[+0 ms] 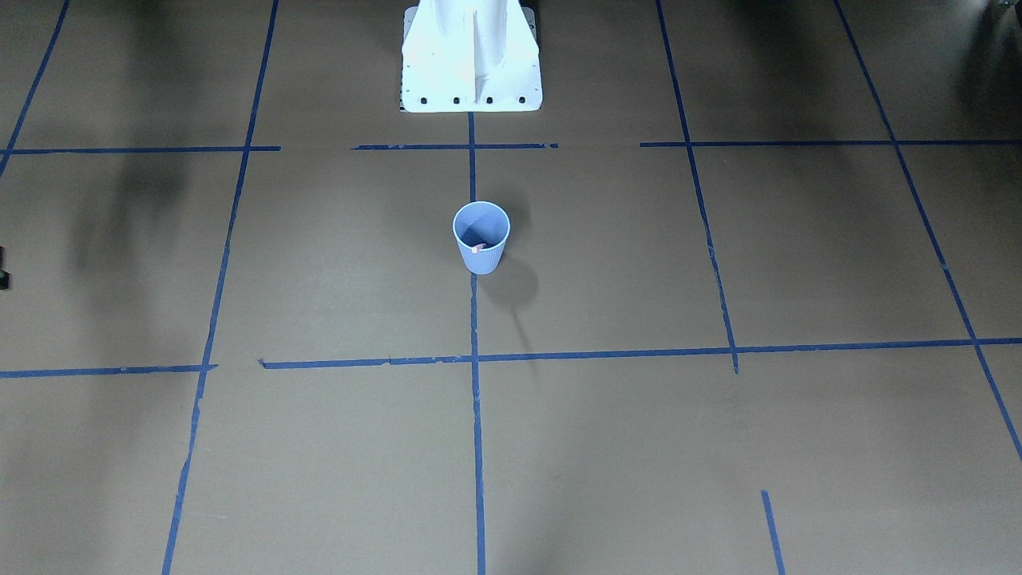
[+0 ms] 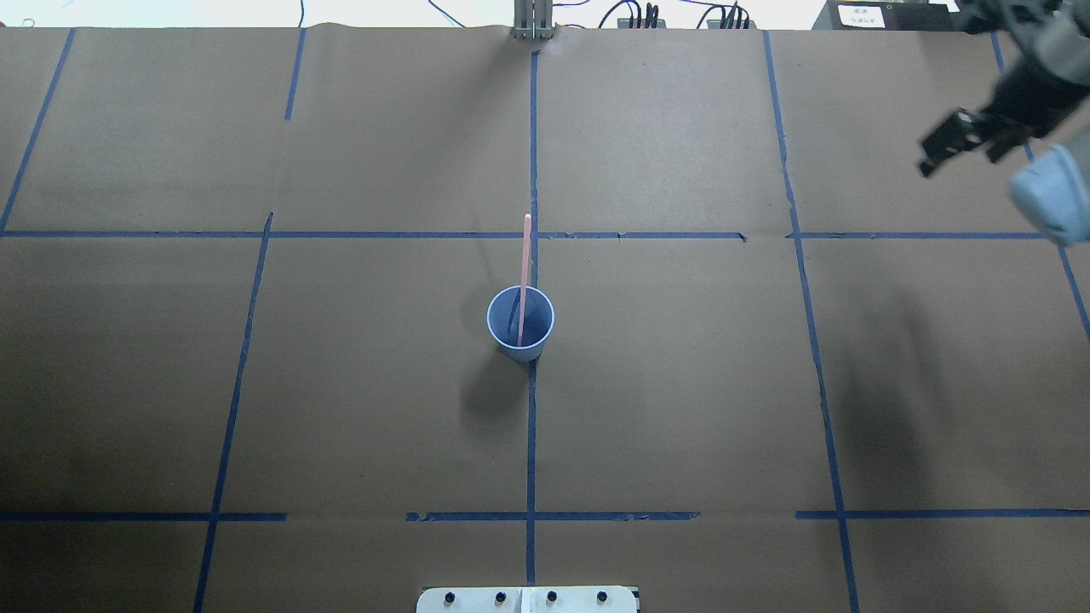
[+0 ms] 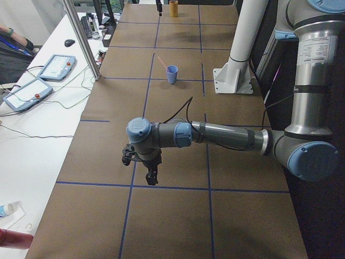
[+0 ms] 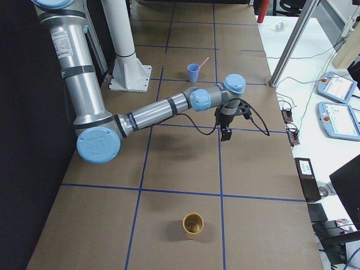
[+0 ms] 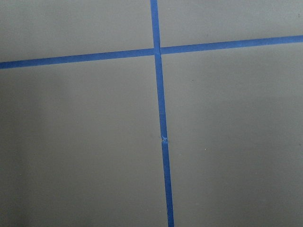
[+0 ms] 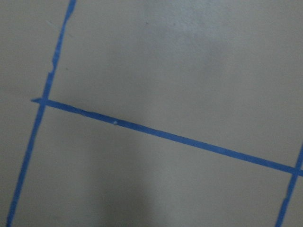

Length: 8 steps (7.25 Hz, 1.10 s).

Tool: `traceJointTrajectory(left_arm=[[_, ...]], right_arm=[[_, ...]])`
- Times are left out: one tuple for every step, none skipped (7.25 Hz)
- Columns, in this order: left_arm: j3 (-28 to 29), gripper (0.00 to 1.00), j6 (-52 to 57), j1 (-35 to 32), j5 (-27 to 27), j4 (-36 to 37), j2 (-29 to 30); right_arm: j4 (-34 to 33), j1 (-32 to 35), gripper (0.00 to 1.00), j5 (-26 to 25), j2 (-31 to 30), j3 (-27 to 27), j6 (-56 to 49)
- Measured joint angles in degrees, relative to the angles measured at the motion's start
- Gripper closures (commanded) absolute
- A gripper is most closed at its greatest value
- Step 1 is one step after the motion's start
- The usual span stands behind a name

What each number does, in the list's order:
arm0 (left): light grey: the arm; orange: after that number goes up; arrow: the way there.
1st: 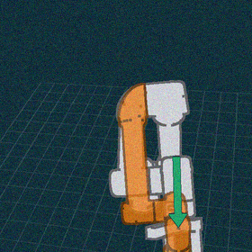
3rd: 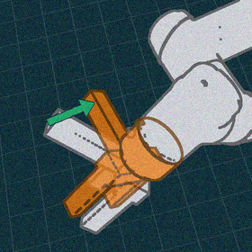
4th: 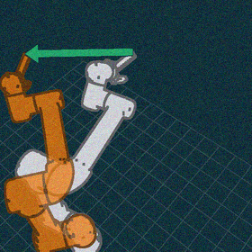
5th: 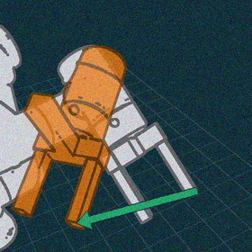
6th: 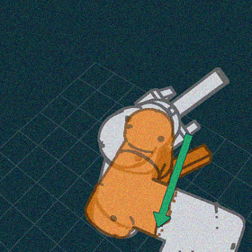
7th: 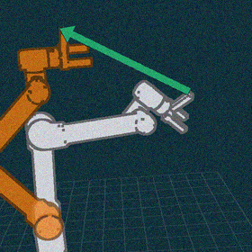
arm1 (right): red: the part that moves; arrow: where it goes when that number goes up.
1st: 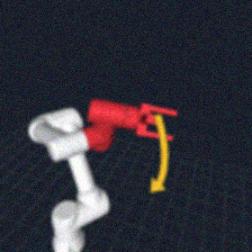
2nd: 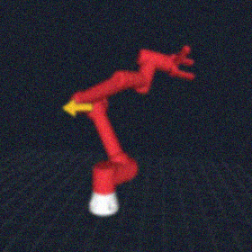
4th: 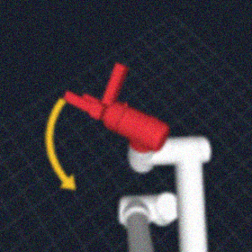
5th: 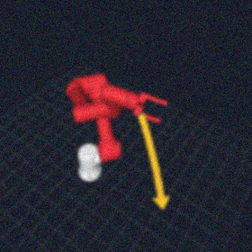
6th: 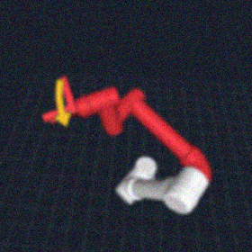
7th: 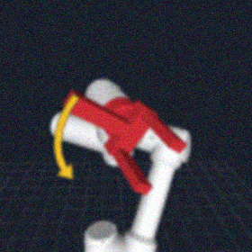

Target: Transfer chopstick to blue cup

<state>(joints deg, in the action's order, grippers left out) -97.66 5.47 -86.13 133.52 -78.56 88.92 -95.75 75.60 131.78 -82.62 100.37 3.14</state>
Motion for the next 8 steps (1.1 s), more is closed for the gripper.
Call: traceJointTrajectory(left_arm=[[-0.1,0.0,0.0,0.0,-0.1,0.0,0.0],[-0.2,0.0,0.1,0.0,-0.1,0.0,-0.1],[-0.2,0.0,0.1,0.1,-0.1,0.0,-0.1],[-0.3,0.0,0.1,0.1,-0.1,0.0,0.0],[-0.3,0.0,0.1,0.1,-0.1,-0.1,0.0],[-0.3,0.0,0.1,0.1,-0.1,-0.1,0.1],[-0.4,0.0,0.1,0.2,-0.1,-0.1,0.1],[-0.4,0.0,0.1,0.2,-0.1,-0.1,0.2]], right_arm=[[0.0,2.9,0.0,0.0,-4.8,1.2,-3.6],[0.0,4.4,0.0,0.0,-8.0,1.6,-4.8],[0.0,5.1,0.0,-0.1,-9.9,1.6,-5.1],[0.0,5.4,0.0,-0.1,-10.9,1.5,-5.1],[0.0,6.0,0.0,-0.1,-12.0,1.3,-5.0],[0.1,7.3,0.0,0.0,-13.5,1.2,-5.2],[1.0,9.1,0.0,0.1,-15.3,1.2,-5.9],[2.4,10.8,0.0,0.3,-16.7,1.2,-6.6]])
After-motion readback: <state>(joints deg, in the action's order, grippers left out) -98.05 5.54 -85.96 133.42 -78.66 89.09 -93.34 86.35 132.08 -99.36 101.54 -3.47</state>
